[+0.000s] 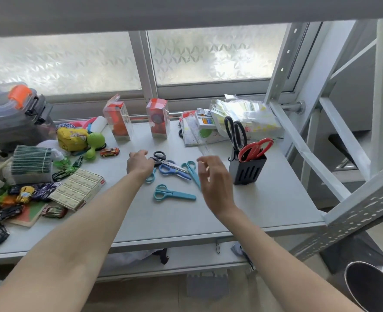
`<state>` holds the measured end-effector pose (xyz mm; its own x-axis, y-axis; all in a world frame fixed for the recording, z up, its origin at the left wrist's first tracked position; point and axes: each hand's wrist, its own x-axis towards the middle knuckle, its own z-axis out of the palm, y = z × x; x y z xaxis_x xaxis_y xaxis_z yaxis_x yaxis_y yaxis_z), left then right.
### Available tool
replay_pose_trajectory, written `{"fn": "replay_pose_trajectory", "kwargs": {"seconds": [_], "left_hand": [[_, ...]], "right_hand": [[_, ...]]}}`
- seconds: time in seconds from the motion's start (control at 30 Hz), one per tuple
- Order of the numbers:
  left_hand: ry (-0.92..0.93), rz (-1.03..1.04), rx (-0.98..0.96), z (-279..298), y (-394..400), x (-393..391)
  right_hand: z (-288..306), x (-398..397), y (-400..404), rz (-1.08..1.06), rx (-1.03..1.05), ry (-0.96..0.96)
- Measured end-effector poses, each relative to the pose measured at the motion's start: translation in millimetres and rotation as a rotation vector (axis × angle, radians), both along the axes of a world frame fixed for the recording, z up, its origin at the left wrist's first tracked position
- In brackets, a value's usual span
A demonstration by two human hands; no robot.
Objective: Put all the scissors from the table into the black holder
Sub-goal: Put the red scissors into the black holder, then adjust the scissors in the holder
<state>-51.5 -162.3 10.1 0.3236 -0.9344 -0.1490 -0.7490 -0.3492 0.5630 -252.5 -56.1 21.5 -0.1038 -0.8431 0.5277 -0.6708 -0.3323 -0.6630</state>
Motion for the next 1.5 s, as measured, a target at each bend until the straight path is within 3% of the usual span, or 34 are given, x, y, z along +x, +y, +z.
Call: {"fn": "replay_pose_trajectory", "kwargs": {"seconds": [0.13,0.3,0.5,0.7,0.9,1.0,1.17,1.37,1.5], "left_hand": [[-0.087,-0.038,0.113,-8.2,-14.3,11.0],[-0.143,-0.065,0.165,-12.4,-23.9,2.8],[-0.089,0.092,0.146,-13.1,-26.2,-8.0],[0.203,0.200,0.039,-12.5,-23.2,4.7],[0.782,0.282,0.095,12.1,-3.8,1.0],[0.938,0.196,0.062,34.9,15.9,-11.7],[0.962,-0.060,-0.008,73.4,50.1,-34.3],[0.787,-0.273,-0.005,89.3,71.9,-68.8],[0.671,-0.391,0.017,78.2,69.8,-104.4]], "right_hand": [[-11.7,33.1,-46.3,0.129,0.219,0.198],[-18.3,58.7,-81.7,0.221,0.449,0.611],[-27.8,66.2,-83.3,0.184,0.417,0.764],[-31.7,63.4,-75.2,0.160,0.388,0.674],[-26.1,58.2,-66.0,0.062,0.312,0.496],[-21.8,53.8,-59.1,0.004,0.168,0.469],[-10.8,41.0,-38.3,-0.045,-0.043,0.360],[4.4,-4.0,5.3,-0.020,-0.151,-0.055],[6.9,-44.4,42.0,-0.137,-0.188,-0.281]]}}
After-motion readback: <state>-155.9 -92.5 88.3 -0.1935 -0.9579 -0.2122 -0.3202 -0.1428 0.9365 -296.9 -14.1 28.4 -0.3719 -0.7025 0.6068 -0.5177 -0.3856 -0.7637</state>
